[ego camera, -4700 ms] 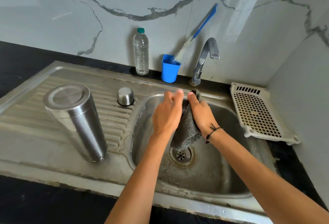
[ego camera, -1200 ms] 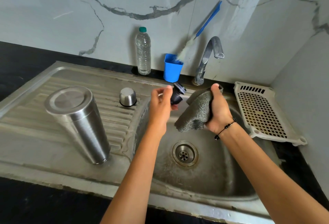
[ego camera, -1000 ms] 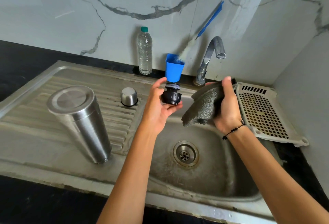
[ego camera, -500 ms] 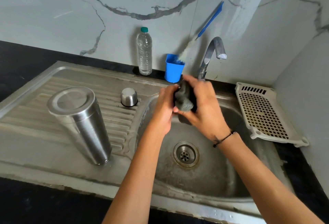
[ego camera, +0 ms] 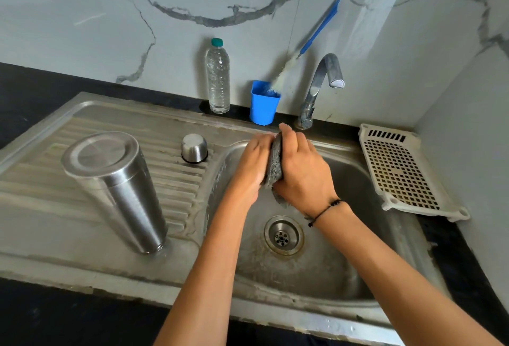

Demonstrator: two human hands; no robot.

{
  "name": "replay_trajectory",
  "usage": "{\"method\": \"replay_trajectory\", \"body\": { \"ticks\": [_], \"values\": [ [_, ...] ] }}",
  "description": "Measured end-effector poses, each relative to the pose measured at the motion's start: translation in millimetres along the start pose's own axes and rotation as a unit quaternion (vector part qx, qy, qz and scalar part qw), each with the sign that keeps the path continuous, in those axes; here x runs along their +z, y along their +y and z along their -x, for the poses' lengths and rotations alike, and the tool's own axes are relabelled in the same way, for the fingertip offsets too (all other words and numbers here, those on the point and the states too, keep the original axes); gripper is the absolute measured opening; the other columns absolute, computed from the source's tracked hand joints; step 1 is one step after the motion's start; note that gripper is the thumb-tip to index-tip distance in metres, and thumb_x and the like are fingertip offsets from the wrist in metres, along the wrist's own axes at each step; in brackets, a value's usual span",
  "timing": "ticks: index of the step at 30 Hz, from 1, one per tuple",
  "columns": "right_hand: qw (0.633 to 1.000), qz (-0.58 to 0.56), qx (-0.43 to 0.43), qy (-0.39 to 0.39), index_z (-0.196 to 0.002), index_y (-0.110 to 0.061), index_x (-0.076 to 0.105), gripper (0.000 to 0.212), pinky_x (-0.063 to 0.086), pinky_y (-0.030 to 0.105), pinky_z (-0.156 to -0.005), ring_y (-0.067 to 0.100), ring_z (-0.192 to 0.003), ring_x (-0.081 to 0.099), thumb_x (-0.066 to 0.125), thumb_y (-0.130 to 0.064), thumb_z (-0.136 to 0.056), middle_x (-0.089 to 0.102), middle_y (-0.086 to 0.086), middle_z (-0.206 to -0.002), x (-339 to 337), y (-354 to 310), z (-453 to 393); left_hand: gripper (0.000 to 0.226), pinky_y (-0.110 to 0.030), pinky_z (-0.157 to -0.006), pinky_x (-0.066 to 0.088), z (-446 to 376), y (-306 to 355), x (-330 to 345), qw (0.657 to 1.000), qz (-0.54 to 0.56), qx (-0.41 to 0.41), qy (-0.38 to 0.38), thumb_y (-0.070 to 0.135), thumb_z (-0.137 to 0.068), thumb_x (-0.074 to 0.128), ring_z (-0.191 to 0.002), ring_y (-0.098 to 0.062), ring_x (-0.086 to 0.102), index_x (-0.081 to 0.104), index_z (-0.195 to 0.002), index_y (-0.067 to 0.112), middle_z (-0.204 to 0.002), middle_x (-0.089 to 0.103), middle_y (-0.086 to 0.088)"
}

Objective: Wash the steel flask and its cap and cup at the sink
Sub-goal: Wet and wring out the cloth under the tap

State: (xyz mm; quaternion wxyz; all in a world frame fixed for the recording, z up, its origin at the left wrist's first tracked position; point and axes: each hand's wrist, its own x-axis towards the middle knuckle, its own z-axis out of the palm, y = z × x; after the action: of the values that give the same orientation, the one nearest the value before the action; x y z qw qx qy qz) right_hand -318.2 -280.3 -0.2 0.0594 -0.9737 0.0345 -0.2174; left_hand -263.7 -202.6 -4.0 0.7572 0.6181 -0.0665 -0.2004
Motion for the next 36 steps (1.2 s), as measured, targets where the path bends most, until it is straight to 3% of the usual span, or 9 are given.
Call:
{"method": "replay_trajectory", "body": {
  "ticks": [9, 12, 16, 19, 21, 26, 29, 32, 36],
  "values": [
    [0.954, -0.212, 0.131, -0.166, -0.071, -0.013, 0.054, 0.025, 0.042, 0.023, -0.053, 0.014, -0.058, 0.051, 0.076, -0.01, -0.061, 0.054, -0.003, -0.062, -35.3, 9.7, -30.5, 0.013, -0.019, -0.058, 0.045, 4.4, 1.8, 3.6, 0.988, -0.107, 0.113, -0.008, 0.017, -0.104, 0.03, -0.072, -0.006, 0.048, 0.041, -0.102, 0.012, -0.082, 0.049, 0.002],
    [0.825, -0.438, 0.229, -0.274, -0.061, -0.007, 0.058, 0.016, 0.042, 0.026, -0.052, 0.016, -0.05, 0.051, 0.069, 0.003, -0.055, 0.054, 0.007, -0.055, -33.9, 20.8, -27.3, 0.01, -0.03, -0.076, 0.038, 3.2, 1.0, 3.3, 0.966, -0.191, 0.173, -0.021, 0.013, -0.103, 0.03, -0.076, -0.008, 0.047, 0.039, -0.098, 0.014, -0.08, 0.048, 0.007],
    [0.657, -0.59, 0.279, -0.378, -0.068, -0.002, 0.053, 0.011, 0.037, 0.017, -0.035, 0.01, -0.036, 0.048, 0.057, -0.001, -0.058, 0.051, 0.011, -0.056, -27.2, 30.1, -17.5, 0.009, -0.021, -0.069, 0.035, 3.8, -2.6, 0.3, 0.947, -0.217, 0.229, -0.053, 0.011, -0.102, 0.035, -0.073, 0.0, 0.045, 0.04, -0.094, 0.013, -0.079, 0.046, 0.01],
    [0.59, -0.632, 0.303, -0.401, -0.078, -0.002, 0.053, 0.016, 0.039, 0.017, -0.034, 0.009, -0.036, 0.048, 0.055, -0.006, -0.063, 0.052, 0.013, -0.066, -24.3, 32.1, -11.8, 0.013, -0.014, -0.065, 0.035, 4.2, -7.2, -1.6, 0.957, -0.17, 0.229, -0.053, 0.009, -0.1, 0.039, -0.066, 0.006, 0.044, 0.042, -0.09, 0.016, -0.077, 0.044, 0.008],
    [0.626, -0.613, 0.297, -0.38, -0.075, -0.006, 0.057, 0.012, 0.043, 0.021, -0.042, 0.011, -0.044, 0.052, 0.061, -0.004, -0.065, 0.056, 0.011, -0.067, -22.2, 31.7, -10.5, 0.008, -0.016, -0.068, 0.036, 2.4, -7.0, -2.9, 0.972, -0.131, 0.185, -0.053, 0.023, -0.097, 0.042, -0.071, 0.004, 0.044, 0.043, -0.089, 0.024, -0.082, 0.044, 0.006],
    [0.931, -0.243, 0.124, -0.244, -0.089, -0.015, 0.055, 0.033, 0.051, 0.033, -0.068, 0.021, -0.075, 0.06, 0.077, -0.014, -0.064, 0.062, 0.0, -0.078, -17.4, 21.7, -13.2, 0.071, -0.037, -0.077, 0.051, -6.4, -8.2, -17.1, 0.971, -0.238, 0.017, 0.028, 0.072, -0.089, 0.024, -0.081, -0.021, 0.06, 0.059, -0.091, 0.011, -0.086, 0.062, -0.008],
    [0.971, -0.118, 0.062, -0.198, -0.109, -0.012, 0.048, 0.051, 0.049, 0.034, -0.07, 0.026, -0.085, 0.06, 0.075, -0.023, -0.067, 0.062, 0.006, -0.094, -9.9, 17.2, -13.4, 0.061, -0.024, -0.052, 0.047, -5.8, -10.7, -17.0, 0.976, -0.214, 0.003, 0.024, 0.058, -0.097, 0.03, -0.057, -0.021, 0.057, 0.058, -0.07, 0.011, -0.059, 0.055, -0.004],
    [0.991, -0.048, 0.029, -0.122, -0.129, -0.01, 0.041, 0.065, 0.05, 0.04, -0.075, 0.032, -0.099, 0.058, 0.071, -0.018, -0.072, 0.057, 0.01, -0.113, -4.7, 12.3, -8.6, 0.041, -0.039, -0.073, 0.049, -11.6, -11.5, -16.8, 0.98, -0.176, -0.022, 0.093, 0.043, -0.097, 0.039, -0.08, -0.03, 0.063, 0.058, -0.072, 0.016, -0.075, 0.061, -0.009],
    [0.992, 0.108, -0.062, 0.017, -0.133, 0.001, 0.042, 0.072, 0.054, 0.042, -0.065, 0.035, -0.089, 0.059, 0.071, -0.005, -0.067, 0.059, 0.016, -0.105, 9.5, 4.2, 3.2, 0.027, -0.04, -0.07, 0.05, -11.9, -5.6, -13.3, 0.985, -0.065, -0.115, 0.114, 0.029, -0.091, 0.043, -0.077, -0.026, 0.06, 0.059, -0.077, 0.013, -0.074, 0.058, -0.011]
  ]
}}
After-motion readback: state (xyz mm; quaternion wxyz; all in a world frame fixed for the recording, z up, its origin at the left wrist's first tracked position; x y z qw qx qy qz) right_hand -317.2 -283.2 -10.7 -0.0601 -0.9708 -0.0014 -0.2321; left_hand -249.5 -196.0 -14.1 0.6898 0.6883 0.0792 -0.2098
